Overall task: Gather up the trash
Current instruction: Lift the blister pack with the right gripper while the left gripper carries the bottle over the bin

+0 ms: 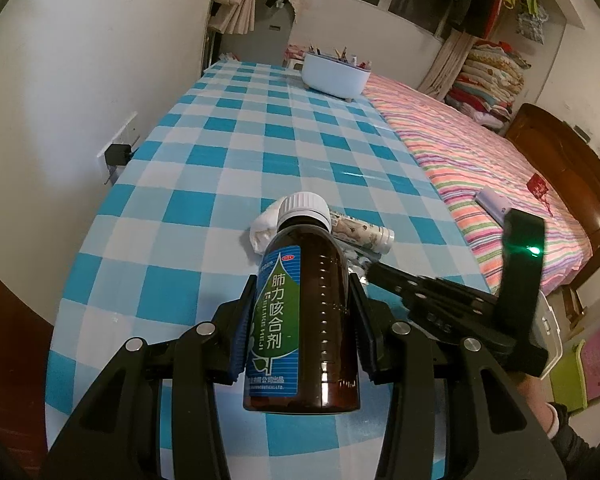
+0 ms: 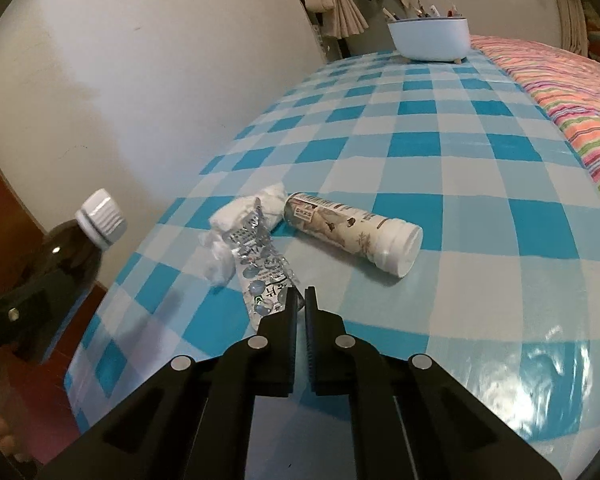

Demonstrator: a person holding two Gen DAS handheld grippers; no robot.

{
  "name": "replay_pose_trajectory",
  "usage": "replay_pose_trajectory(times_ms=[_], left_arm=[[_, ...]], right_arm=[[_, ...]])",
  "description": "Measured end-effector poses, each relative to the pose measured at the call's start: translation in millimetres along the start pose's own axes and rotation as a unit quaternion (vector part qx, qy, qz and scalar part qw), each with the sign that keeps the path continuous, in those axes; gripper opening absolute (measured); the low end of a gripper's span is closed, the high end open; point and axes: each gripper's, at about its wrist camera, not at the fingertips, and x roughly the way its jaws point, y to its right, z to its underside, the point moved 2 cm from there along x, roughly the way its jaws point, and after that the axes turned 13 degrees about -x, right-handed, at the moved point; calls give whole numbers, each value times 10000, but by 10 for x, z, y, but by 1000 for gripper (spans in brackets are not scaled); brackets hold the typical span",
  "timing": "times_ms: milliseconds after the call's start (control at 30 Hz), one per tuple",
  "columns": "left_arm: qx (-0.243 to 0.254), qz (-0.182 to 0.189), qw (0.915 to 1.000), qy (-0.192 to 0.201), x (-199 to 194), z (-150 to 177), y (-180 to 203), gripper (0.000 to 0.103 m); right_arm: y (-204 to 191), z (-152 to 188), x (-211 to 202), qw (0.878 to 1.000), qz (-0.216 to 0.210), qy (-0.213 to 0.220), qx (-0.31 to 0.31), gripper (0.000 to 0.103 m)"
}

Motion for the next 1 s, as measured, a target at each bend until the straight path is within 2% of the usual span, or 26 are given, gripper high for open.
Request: replay_pose_trajectory(times_ms=[533, 1000], left_arm=[[194, -25, 9998, -26, 45, 20, 127, 42], [636, 104, 9979, -77, 155, 139, 462, 42]], right_arm=[[65, 166, -708, 9967, -77, 700, 408, 4], [338, 479, -1240, 9920, 229, 963, 781, 4]])
